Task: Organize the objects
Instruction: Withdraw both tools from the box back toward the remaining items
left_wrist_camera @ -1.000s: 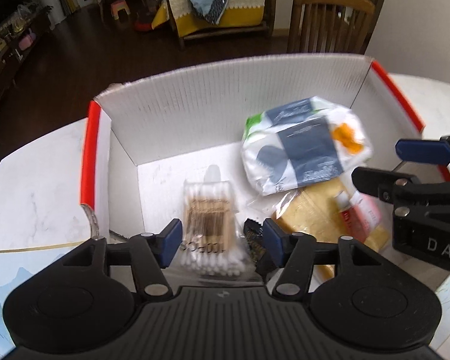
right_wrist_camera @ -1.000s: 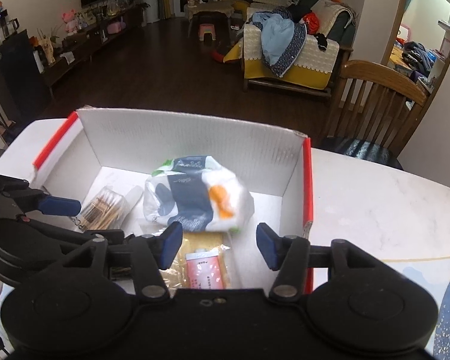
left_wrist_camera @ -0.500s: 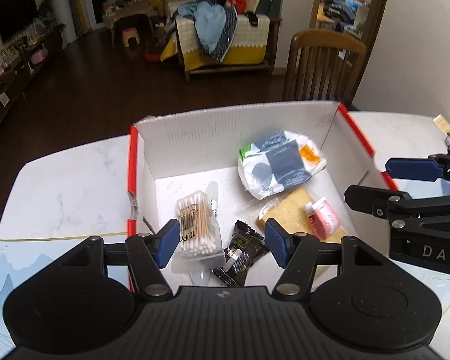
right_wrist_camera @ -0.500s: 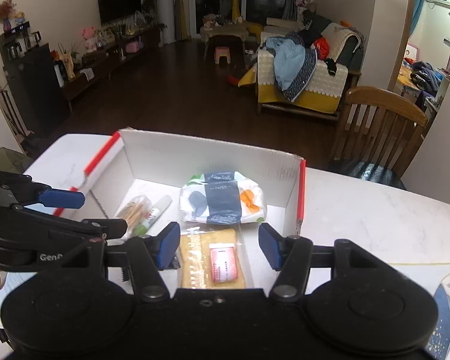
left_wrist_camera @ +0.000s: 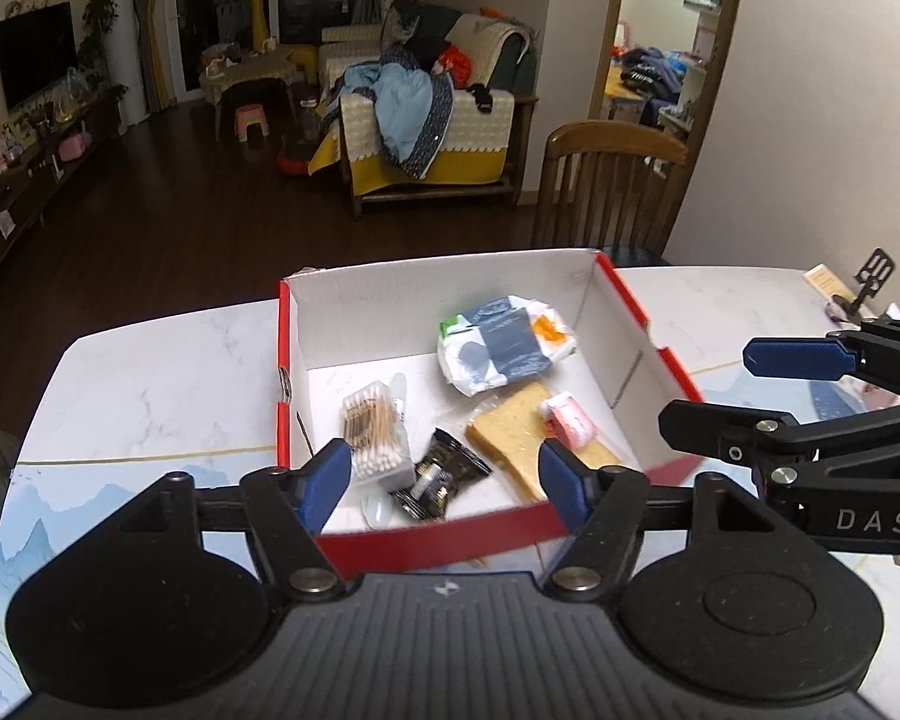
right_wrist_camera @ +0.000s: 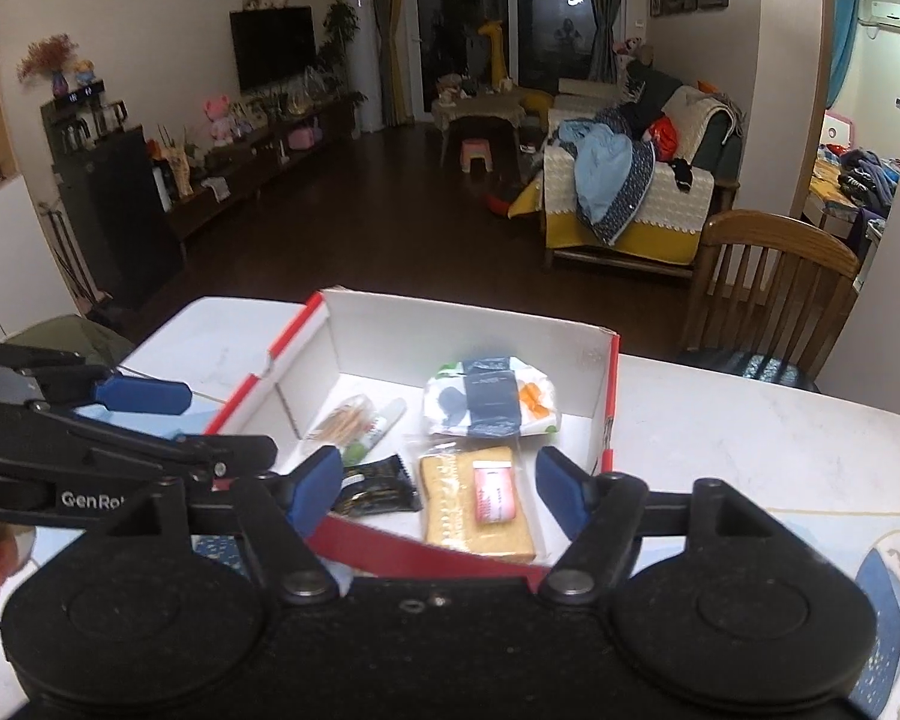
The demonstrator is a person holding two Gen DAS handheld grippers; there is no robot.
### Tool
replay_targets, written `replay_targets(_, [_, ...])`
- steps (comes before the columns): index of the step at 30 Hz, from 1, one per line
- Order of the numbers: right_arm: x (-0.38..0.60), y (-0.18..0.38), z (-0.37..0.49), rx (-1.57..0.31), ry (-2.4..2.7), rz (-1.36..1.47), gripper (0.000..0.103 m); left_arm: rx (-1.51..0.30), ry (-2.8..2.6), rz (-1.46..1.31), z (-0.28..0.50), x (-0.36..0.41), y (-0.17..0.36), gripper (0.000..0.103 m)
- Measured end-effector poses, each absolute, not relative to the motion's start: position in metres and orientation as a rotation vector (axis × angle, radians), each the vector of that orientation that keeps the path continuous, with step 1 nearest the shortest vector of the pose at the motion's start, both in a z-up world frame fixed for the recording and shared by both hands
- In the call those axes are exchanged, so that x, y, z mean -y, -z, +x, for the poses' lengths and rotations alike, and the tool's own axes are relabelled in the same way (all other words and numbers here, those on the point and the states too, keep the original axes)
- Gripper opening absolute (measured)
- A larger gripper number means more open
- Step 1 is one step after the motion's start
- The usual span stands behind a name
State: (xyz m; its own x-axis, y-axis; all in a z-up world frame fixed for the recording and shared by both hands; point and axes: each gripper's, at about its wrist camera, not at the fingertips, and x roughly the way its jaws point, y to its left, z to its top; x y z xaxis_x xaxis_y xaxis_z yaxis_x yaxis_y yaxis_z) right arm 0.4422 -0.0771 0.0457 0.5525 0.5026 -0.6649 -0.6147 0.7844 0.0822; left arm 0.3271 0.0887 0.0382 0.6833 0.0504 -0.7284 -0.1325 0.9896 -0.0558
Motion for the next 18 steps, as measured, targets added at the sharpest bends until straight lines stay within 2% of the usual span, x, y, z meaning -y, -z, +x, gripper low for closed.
replay_targets(3, [0.083,-0.05,0.427,-0.714,-0.672,-0.155,0.079,-0.805,-0.088,-0.101,0.312,-0.082,-0.042,0.07])
replay_targets(7, [0.096,-0.056,0.407,-0.673,-0.685,-0.143,0.095,-0.786,-0.084,-0.109,0.293,-0.077,-0.046,0.08])
replay_targets(18, [0.125,-0.05,0.371,-0.673,-0.696,-0.091,0.102,-0.745,-0.072,-0.11,0.243,-0.067,-0.046,0.088])
